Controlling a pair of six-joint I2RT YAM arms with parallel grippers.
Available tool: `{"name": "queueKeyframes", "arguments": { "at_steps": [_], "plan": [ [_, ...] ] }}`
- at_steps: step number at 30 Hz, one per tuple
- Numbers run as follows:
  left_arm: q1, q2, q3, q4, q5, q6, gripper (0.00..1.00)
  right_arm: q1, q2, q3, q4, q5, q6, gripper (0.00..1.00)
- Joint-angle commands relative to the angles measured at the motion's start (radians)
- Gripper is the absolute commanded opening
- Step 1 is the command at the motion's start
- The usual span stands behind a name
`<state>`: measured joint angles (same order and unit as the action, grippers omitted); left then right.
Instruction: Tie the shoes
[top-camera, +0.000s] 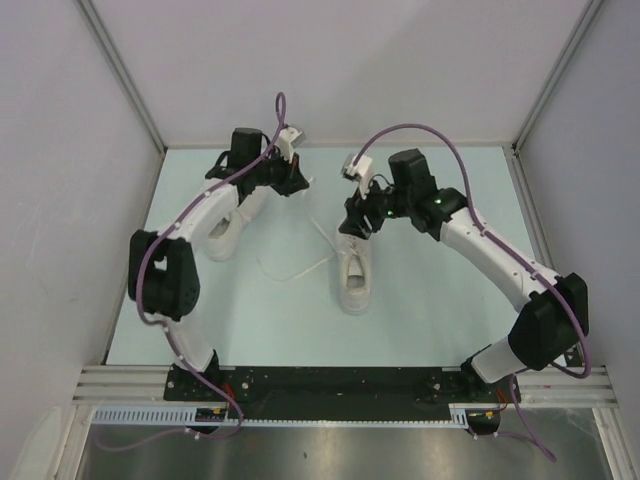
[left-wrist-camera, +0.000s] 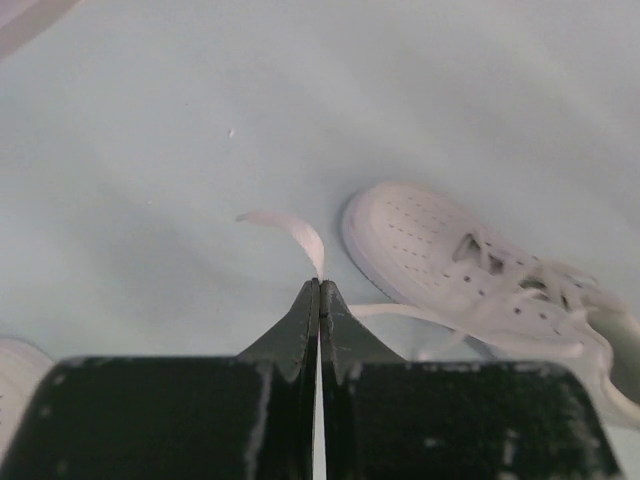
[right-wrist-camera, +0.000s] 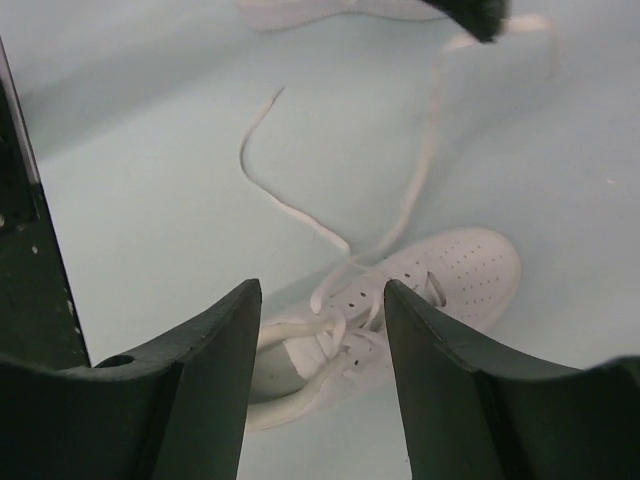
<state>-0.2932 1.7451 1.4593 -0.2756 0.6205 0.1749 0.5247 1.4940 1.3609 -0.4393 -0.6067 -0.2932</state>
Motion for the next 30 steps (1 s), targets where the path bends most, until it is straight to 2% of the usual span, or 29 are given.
{"name": "queueKeyframes", "arguments": {
  "at_steps": [1,10,16,19,23,27,30],
  "plan": [
    [0.022,0.12,0.131,-0.04,0.027,-0.074,0.0,0.13,0.05,-0.005,0.017,0.05,-0.191,0.57],
    [0.029,0.211,0.159,-0.063,0.061,-0.055,0.0,0.294,0.305,0.0,0.298,0.05,-0.288,0.56],
    [0.051,0.225,0.131,-0.059,0.087,-0.071,0.0,0.34,0.454,0.004,0.466,0.091,-0.271,0.56],
    [0.058,0.229,0.121,-0.053,0.096,-0.084,0.0,0.359,0.518,0.041,0.49,0.088,-0.258,0.55],
    [0.063,0.223,0.089,-0.036,0.097,-0.092,0.0,0.376,0.587,0.118,0.505,0.099,-0.135,0.55],
    [0.065,0.215,0.059,0.009,0.097,-0.123,0.0,0.391,0.67,0.222,0.516,0.197,0.064,0.49],
    [0.066,0.215,0.047,0.022,0.097,-0.136,0.0,0.402,0.741,0.328,0.473,0.271,0.129,0.47]
  ]
}}
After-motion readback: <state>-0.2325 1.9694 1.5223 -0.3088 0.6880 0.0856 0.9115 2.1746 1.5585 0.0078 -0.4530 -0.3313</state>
